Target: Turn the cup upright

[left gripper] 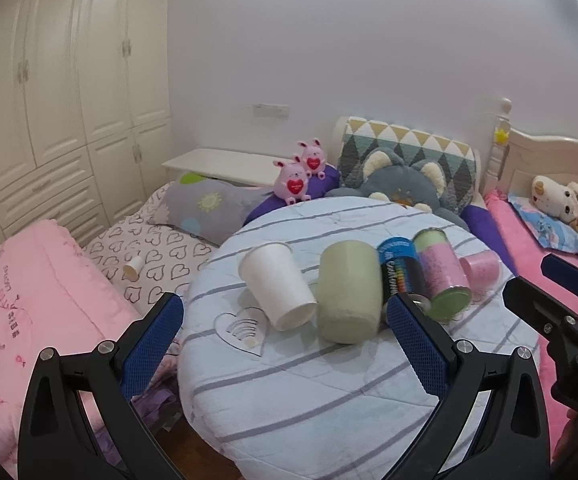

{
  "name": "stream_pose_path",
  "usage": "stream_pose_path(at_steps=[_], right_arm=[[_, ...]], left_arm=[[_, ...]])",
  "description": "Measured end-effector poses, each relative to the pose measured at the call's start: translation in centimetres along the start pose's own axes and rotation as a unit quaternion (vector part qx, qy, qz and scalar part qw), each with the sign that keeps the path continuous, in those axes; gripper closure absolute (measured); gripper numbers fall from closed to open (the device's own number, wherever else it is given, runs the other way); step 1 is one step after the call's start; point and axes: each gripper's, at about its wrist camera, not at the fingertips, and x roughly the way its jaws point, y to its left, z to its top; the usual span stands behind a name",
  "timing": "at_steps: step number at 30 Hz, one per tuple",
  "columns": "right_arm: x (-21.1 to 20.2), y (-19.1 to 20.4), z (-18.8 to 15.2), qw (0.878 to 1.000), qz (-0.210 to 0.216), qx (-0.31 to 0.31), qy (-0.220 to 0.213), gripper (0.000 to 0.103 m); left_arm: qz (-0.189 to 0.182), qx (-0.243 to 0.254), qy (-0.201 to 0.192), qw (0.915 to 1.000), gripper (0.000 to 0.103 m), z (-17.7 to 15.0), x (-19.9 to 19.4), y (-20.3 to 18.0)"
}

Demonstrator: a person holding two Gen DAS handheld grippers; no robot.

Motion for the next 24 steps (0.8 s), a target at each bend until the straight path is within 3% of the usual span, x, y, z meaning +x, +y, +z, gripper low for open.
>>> stream_pose_path(at_steps=[17, 24], right_arm=[[11.1, 5.4, 2.8, 0.995, 0.058, -0.013, 0.075, 0.019], [15.5, 8.2, 3.2, 0.987, 0.098, -0.027, 0.125, 0.02]], left_arm=[[0.037, -0.037, 0.033, 0.9981, 0.0, 1.3, 6.0, 7.8], [0.062, -0.061, 0.054, 0.9948, 0.0, 1.0, 8.1, 11.8]])
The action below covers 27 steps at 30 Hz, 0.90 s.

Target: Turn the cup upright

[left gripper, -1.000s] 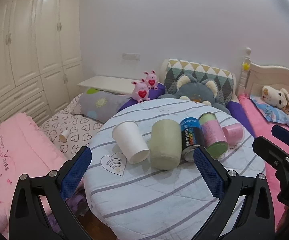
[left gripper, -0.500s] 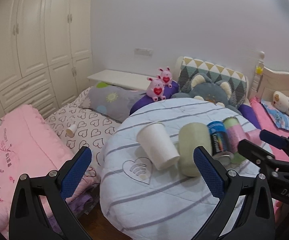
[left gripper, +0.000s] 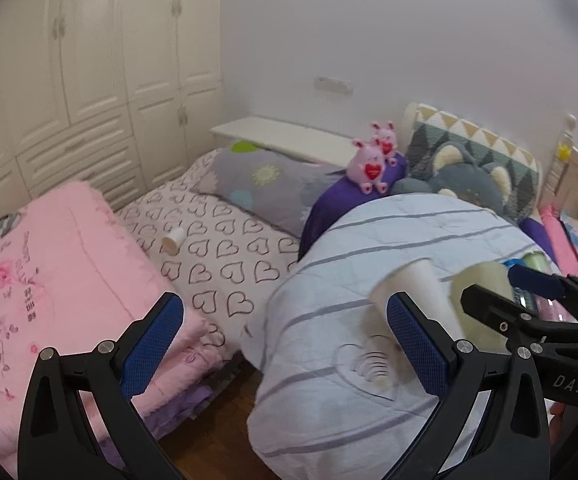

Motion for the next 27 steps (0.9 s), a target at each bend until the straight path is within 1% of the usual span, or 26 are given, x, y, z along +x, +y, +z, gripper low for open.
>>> stream_pose_path(at_steps=[3, 6, 9, 14, 17, 20, 25, 27], right_arm=[[1.9, 0.6, 0.3, 0.999, 0.019, -0.008, 0.031, 0.02], [3.9, 1.4, 0.4, 0.997, 0.028, -0.019, 0.063, 0.02], [5.4, 1.8, 0.2, 0.996, 0.037, -0.015, 0.085, 0.02], [6.8, 2.6, 0.5, 0.995, -0.002, -0.035, 0.099, 0.02], [7.3, 2.7, 0.6, 0.993, -0.029, -0.046, 0.109, 0.02], [7.8, 3.1, 0.8, 0.991, -0.042, -0.054, 0.115, 0.02], [8.8, 3.4, 0.9, 0.987, -0.078, -0.067, 0.122, 0.02], [8.8, 3.4, 1.0, 0.987, -0.079, -0.066, 0.122, 0.02]], left_arm=[[0.019, -0.02, 0.006, 0.9996, 0.0, 0.0, 0.9, 1.8], [0.011, -0.043, 0.019, 0.9988, 0.0, -0.3, 1.7, 3.3], [0.001, -0.05, 0.029, 0.9984, 0.0, -0.6, 2.2, 3.8], [-0.009, -0.03, 0.04, 0.9987, 0.0, -1.3, 2.7, 3.3], [-0.017, -0.029, 0.049, 0.9982, 0.0, -1.4, 3.0, 3.2], [-0.023, -0.03, 0.053, 0.9979, 0.0, -1.5, 3.1, 3.0], [-0.024, -0.027, 0.052, 0.998, 0.0, -1.5, 3.0, 2.5], [-0.028, -0.029, 0.055, 0.9977, 0.0, -1.5, 2.9, 2.3]])
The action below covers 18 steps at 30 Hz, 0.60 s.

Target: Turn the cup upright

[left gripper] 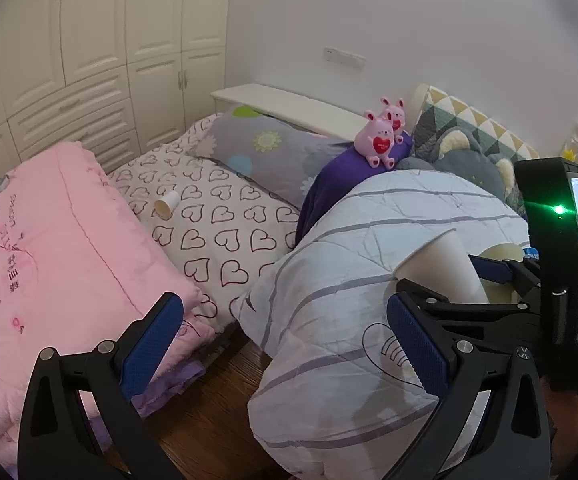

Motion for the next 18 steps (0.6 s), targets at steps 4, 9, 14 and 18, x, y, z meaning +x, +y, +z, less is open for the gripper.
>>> stream_pose_path(at_steps=[4, 9, 14, 18], right_arm=[[-0.4, 0.0, 0.1, 1.0, 0.012, 0.008, -0.003, 0.034], [-1.1, -0.1, -0.2, 0.999, 0.034, 0.016, -0.003, 0.035], [-1.4, 0.1, -0.7, 0.999, 0.042, 0.026, -0.007, 0.035], [-2.1, 0.3, -1.3, 0.998, 0.051, 0.031, -0.014, 0.035]], left_arm=[[-0.011, -0.002, 0.002, 0.9999, 0.0, -0.2, -0.4, -0.3], [-0.02, 0.002, -0.002, 0.9998, 0.0, -0.5, -1.4, -0.7], [-0.017, 0.007, -0.01, 0.9998, 0.0, -0.6, -2.3, -0.7], [-0.018, 0.0, -0.014, 0.9997, 0.0, -0.6, -3.1, -0.4]])
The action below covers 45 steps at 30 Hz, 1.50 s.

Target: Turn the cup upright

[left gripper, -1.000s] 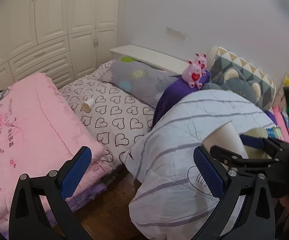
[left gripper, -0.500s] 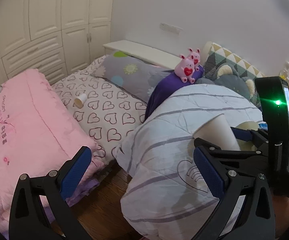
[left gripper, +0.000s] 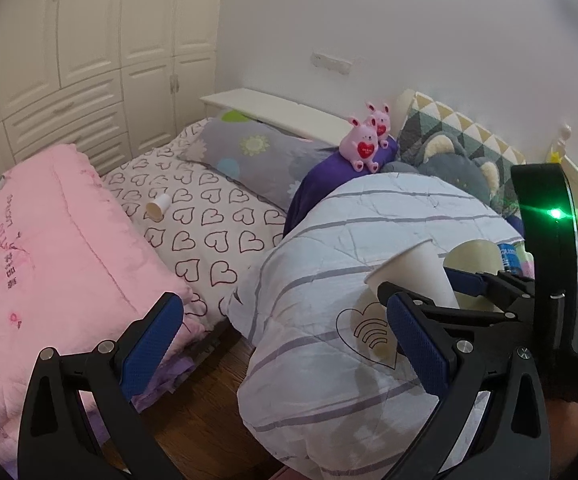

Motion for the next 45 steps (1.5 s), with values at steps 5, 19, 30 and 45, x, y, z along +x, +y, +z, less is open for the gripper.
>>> stream_pose_path(at_steps=[5, 19, 30, 45], right_arm=[[-1.7, -0.1, -0.5, 1.0, 0.015, 0.009, -0.016, 0.035], [-10.6, -6.1, -7.2, 0.994, -0.014, 0.08, -0.072, 0.034], [-8.4, -11.7, -12.3, 0.986, 0.01, 0.161, -0.034, 0.034], [-12.0, -13.4, -15.7, 0.985, -0.005, 0.144, -0.092, 0.021]], left_arm=[[-0.005, -0.007, -0.012, 0.9999, 0.0, -0.2, -1.5, -0.2], [-0.075, 0.033, -0.022, 0.9964, 0.0, -2.7, -5.6, -6.8], [-0.092, 0.096, 0.015, 0.991, 0.0, -5.1, -6.2, -13.4], [-0.082, 0.113, 0.037, 0.9895, 0.0, -6.1, -5.7, -18.0]])
